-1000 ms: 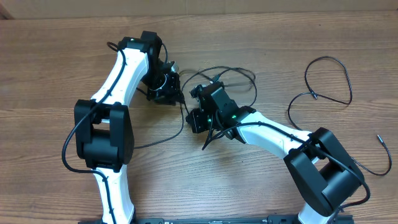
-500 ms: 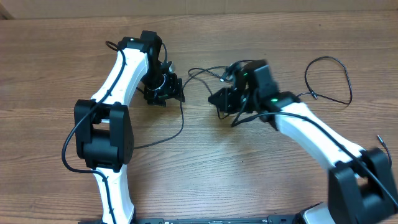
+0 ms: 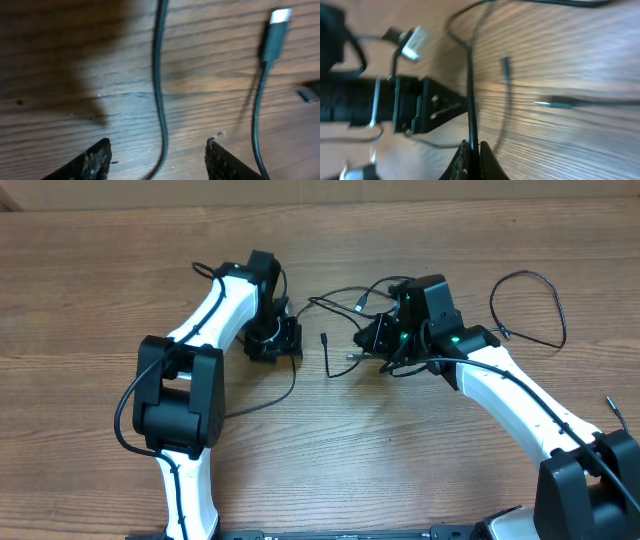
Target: Untangle cables
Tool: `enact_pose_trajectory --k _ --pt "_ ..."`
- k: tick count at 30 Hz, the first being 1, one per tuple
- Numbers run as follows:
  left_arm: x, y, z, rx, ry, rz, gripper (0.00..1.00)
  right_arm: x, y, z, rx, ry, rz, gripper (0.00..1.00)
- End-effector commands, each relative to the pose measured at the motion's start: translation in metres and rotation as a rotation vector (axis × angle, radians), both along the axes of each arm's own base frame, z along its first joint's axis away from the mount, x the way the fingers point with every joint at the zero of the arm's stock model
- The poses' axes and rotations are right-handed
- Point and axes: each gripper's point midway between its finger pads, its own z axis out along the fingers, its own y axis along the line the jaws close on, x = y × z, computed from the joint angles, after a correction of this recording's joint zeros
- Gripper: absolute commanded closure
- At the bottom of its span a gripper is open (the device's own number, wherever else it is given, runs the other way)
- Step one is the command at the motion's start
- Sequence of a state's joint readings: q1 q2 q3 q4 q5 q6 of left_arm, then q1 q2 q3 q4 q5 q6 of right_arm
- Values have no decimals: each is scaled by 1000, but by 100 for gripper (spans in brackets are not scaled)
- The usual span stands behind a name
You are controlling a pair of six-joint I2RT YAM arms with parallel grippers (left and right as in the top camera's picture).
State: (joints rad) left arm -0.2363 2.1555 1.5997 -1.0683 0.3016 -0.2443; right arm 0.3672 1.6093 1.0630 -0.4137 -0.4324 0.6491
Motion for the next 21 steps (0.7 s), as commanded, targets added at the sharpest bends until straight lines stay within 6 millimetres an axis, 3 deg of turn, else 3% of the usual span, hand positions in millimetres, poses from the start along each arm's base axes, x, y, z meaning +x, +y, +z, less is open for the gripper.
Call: enact_pose_trajectory --k 1,4,14,19,21 --pt "-5 5 -7 24 -9 20 42 7 -16 -8 -53 11 -111 96" --pt "-5 5 -16 22 -21 22 50 0 -18 -19 -65 39 -110 96" --pt "-7 18 -42 93 -53 72 94 -20 -16 -55 -101 113 -85 96" --pt "-8 19 -45 94 -50 79 93 -21 -12 -57 -101 112 -74 94" --pt "-8 19 -45 94 -50 79 93 -21 -12 -57 -101 111 -73 42"
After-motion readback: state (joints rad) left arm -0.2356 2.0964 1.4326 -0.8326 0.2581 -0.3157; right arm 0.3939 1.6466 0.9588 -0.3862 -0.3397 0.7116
